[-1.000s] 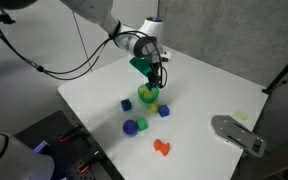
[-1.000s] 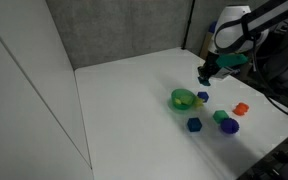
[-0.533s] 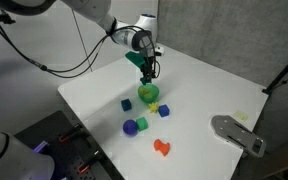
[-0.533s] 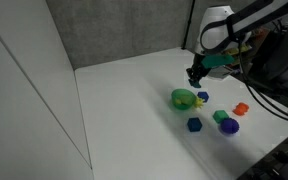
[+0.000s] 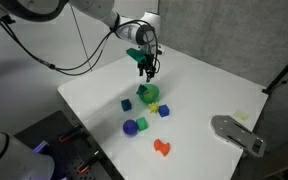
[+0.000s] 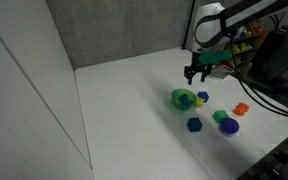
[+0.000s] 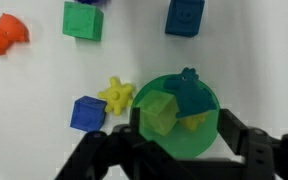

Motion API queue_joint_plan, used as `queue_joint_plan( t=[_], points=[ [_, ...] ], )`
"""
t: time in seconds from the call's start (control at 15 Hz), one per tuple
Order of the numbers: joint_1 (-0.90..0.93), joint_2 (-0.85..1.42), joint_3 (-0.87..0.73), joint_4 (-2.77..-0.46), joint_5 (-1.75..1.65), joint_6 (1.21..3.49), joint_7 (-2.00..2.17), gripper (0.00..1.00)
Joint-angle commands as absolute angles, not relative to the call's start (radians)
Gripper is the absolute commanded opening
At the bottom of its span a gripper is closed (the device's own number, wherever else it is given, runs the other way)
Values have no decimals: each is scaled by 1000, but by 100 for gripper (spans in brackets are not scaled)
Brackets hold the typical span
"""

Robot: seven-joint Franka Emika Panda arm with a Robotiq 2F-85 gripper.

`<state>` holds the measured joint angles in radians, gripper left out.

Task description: Put the green toy animal in the bowl

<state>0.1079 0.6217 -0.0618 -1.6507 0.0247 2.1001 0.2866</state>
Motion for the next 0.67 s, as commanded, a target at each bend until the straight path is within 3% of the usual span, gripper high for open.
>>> queue_joint_plan(
  t=[0.0, 0.6],
  points=[
    [80, 606, -49, -1602, 36, 2018, 279, 100],
    [5, 421, -50, -1700, 37, 1965, 159, 100]
  ],
)
